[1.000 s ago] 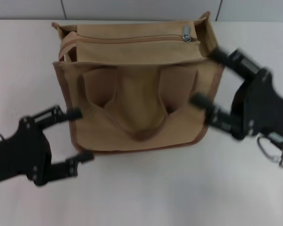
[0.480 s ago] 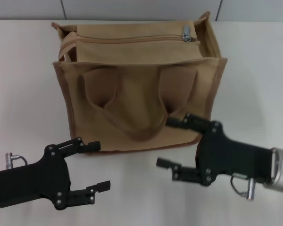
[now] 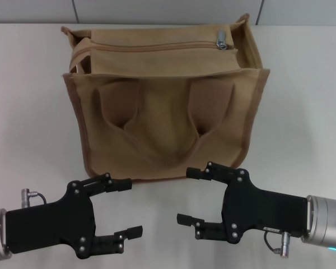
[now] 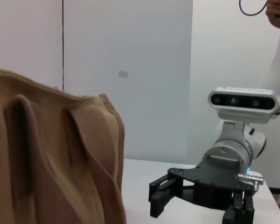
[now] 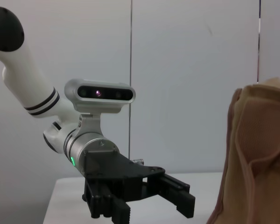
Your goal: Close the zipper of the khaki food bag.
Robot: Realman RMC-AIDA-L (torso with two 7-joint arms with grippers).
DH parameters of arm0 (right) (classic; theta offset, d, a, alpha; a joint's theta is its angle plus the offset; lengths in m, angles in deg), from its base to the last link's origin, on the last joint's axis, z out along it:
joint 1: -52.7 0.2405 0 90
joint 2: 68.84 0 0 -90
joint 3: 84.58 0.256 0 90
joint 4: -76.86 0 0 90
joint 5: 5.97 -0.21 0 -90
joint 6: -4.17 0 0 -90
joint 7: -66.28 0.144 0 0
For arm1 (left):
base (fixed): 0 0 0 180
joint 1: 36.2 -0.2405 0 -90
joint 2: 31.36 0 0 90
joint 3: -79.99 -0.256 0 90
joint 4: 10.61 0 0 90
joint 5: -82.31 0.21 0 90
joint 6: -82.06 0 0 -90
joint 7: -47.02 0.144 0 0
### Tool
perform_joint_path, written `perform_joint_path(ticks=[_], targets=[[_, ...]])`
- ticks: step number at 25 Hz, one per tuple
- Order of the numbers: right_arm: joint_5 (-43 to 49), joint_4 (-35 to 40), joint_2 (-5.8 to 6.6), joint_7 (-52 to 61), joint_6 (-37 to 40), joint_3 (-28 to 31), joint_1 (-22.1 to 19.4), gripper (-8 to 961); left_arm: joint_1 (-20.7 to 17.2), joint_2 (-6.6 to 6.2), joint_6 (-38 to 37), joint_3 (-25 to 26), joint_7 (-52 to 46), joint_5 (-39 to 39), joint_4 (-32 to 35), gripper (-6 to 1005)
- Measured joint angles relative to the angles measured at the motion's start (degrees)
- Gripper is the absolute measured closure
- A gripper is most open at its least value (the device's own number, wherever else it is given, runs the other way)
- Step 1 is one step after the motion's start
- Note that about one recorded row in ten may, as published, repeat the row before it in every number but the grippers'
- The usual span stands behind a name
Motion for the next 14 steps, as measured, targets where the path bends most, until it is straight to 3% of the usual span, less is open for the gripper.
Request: perform_joint_path(ticks=[14], targets=[[0.6, -1.5, 0.00, -0.1, -2.0, 0.0, 0.1, 173, -0.5, 0.04, 1.3, -1.8, 0.0, 0.0, -1.0, 199]])
